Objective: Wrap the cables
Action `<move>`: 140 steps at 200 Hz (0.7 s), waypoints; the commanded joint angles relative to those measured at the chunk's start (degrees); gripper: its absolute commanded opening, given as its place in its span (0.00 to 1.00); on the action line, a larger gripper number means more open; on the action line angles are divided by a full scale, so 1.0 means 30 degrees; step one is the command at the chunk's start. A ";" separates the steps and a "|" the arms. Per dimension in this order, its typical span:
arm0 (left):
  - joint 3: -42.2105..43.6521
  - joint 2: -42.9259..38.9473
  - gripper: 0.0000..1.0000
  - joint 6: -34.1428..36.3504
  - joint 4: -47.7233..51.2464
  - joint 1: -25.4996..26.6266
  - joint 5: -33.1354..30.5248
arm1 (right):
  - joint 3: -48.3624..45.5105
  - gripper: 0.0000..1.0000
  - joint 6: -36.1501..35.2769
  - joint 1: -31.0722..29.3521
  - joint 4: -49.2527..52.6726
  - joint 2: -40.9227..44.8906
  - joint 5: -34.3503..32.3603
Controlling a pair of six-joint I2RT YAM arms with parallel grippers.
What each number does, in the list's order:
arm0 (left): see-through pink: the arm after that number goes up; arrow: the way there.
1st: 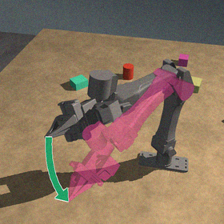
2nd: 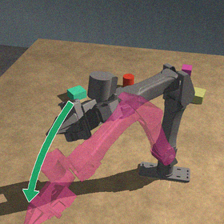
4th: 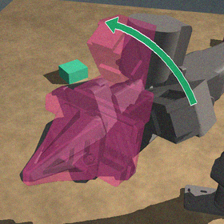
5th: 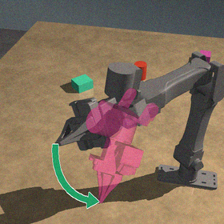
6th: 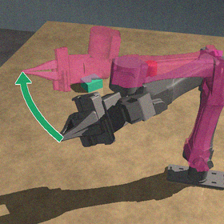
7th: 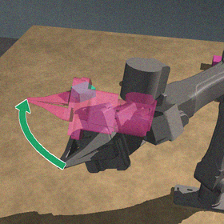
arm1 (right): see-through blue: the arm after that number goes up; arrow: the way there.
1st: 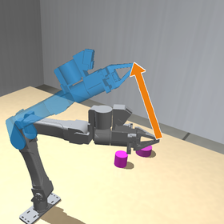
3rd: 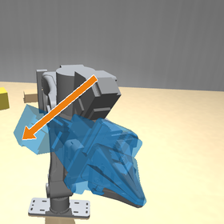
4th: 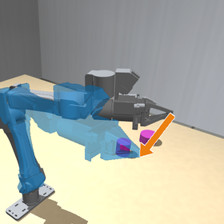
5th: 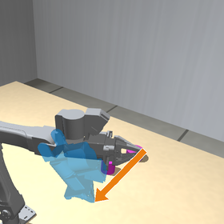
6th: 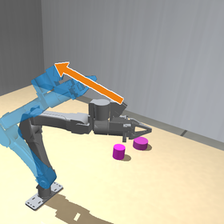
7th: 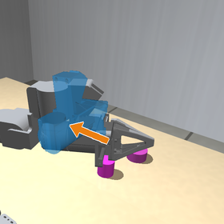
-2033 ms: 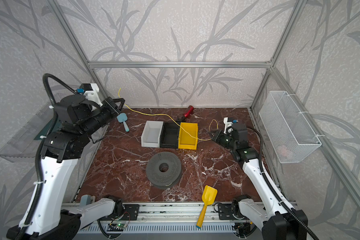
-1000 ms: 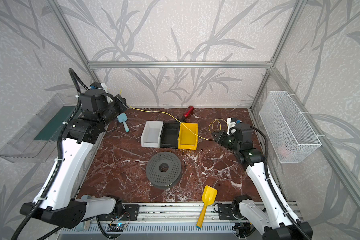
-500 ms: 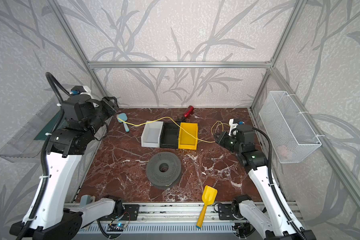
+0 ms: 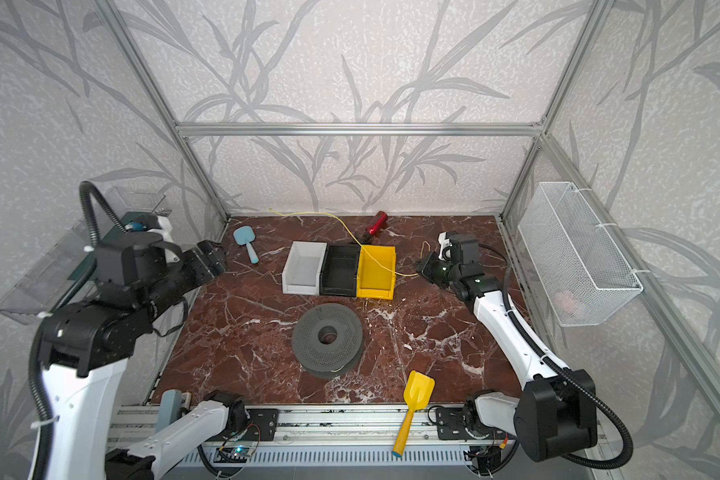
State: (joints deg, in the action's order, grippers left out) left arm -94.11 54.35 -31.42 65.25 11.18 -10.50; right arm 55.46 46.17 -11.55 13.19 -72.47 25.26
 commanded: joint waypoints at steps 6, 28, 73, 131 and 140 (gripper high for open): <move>0.0386 0.0018 0.82 0.1188 0.1424 -0.0065 0.1835 | 0.0725 0.00 0.1103 -0.0561 -0.1675 -0.0130 0.0331; 0.3798 -0.0750 0.72 -0.0512 -0.3575 0.0063 0.9856 | 0.1027 0.00 0.2039 -0.1803 -0.2235 -0.0274 0.0231; 1.2654 -0.3933 0.73 -0.6734 -1.6355 0.2933 1.1519 | 0.1379 0.00 0.3905 -0.3843 -0.3453 -0.0205 -0.0141; 1.3684 -0.2008 0.76 -0.5709 -1.9656 0.6450 1.0051 | 0.2322 0.00 0.4547 -0.5297 -0.3979 -0.0977 -0.1186; 1.3994 -0.1483 0.76 -0.6034 -2.0867 0.7008 0.9850 | 0.2552 0.00 0.4632 -0.5550 -0.4046 -0.1108 -0.1395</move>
State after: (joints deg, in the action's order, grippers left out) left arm -52.27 46.37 -48.49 13.52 29.26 20.73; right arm 60.73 58.02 -26.70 3.73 -74.83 23.14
